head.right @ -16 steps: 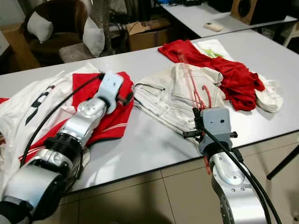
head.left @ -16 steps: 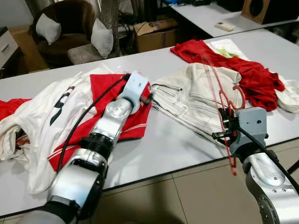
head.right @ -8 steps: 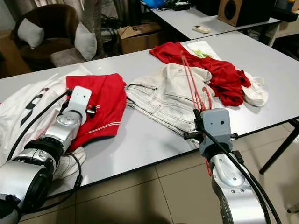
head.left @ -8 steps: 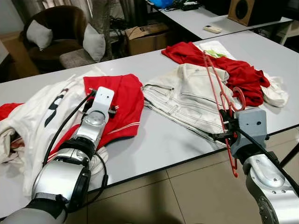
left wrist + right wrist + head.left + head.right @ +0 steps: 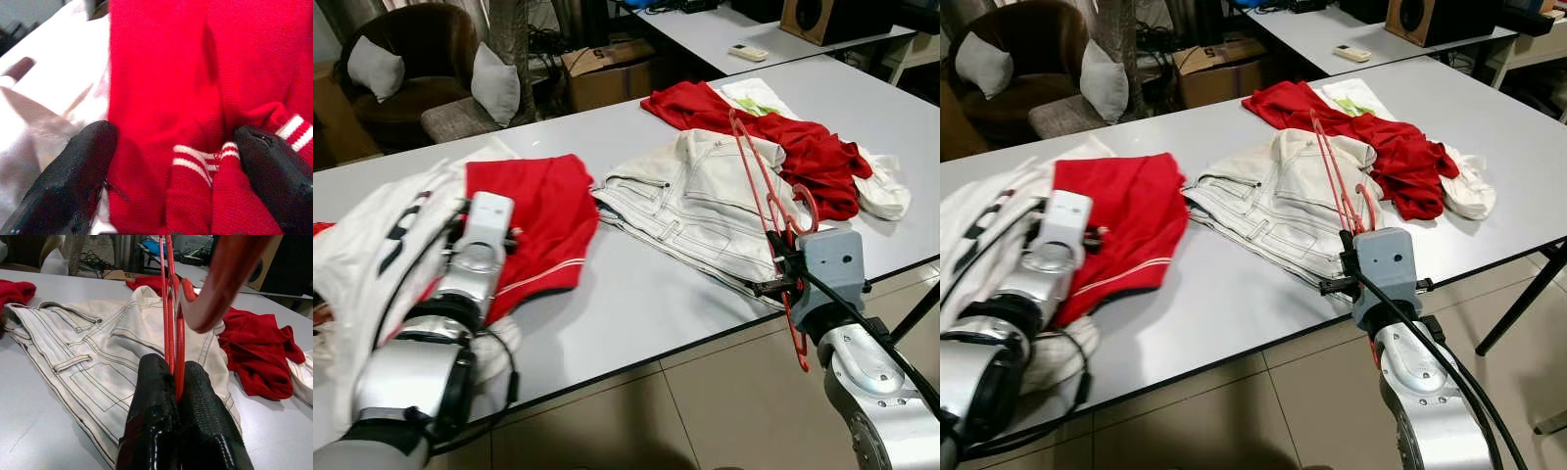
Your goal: Hang hanger
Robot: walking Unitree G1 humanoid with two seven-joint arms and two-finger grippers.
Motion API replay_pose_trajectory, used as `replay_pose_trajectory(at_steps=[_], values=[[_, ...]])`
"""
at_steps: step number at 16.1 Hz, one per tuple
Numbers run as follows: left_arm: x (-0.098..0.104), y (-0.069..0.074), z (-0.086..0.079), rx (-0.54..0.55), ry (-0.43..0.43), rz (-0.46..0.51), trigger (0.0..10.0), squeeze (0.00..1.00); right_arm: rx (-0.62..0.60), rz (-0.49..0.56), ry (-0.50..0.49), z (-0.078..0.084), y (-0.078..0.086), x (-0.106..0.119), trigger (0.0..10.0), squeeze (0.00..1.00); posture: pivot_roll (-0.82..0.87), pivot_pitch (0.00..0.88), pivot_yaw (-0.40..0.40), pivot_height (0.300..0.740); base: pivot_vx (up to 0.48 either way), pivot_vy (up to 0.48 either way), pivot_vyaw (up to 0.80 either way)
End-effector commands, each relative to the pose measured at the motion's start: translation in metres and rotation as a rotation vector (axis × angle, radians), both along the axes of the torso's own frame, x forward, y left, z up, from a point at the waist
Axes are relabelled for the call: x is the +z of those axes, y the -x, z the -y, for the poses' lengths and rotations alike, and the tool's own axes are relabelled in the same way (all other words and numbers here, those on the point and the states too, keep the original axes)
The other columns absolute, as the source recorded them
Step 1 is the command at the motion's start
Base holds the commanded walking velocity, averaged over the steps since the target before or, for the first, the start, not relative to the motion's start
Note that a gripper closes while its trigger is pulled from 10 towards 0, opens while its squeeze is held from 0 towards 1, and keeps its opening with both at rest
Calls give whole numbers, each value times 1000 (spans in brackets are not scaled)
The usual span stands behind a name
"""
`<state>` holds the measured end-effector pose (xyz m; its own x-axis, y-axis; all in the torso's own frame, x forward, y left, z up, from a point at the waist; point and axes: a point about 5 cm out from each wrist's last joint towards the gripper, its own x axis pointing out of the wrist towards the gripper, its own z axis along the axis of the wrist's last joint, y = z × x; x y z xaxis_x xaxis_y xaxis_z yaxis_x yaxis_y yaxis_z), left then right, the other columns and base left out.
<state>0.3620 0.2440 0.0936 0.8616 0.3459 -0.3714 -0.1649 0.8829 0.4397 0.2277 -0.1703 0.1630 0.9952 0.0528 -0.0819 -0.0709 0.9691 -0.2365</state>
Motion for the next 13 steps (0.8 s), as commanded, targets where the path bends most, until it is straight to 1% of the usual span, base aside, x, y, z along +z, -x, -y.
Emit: replay_pose_trajectory(at_steps=[1,4,5,6,7,8,9,11,12,13], values=[[-6,12,-25,97,-14,-34,10000,0,14,8,-3,-2,1,3,10000,0,-247,0,125,740,0,0,0],[1,17,-47,171,-10,-6,10000,0,23,3,-7,-5,1,1,10000,0,-237,0,124,740,0,0,0],[2,17,-48,176,-6,0,10000,0,24,2,-8,-5,0,1,10000,0,-237,0,124,740,0,0,0],[4,15,-47,163,23,23,10000,0,25,2,-8,-5,0,0,10000,0,-235,0,125,740,0,0,0],[11,7,-37,107,103,82,10000,0,25,2,-9,-5,0,0,10000,0,-236,0,128,740,0,0,0],[18,-3,-21,10,205,139,10000,0,23,4,-9,-5,1,0,10000,0,-236,0,131,740,0,0,0],[22,-7,-13,-49,259,164,10000,0,22,6,-10,-5,1,1,10000,0,-236,0,131,740,0,0,0],[43,-21,21,-308,466,268,10000,0,16,17,-9,-4,2,3,10000,0,-234,0,137,740,0,0,0],[59,-24,39,-466,539,328,10000,0,18,22,-6,-4,2,5,10000,0,-230,0,137,740,0,0,0],[70,-22,49,-552,570,374,10000,141,33,28,5,-5,2,7,10000,0,-230,0,138,740,0,0,0]])
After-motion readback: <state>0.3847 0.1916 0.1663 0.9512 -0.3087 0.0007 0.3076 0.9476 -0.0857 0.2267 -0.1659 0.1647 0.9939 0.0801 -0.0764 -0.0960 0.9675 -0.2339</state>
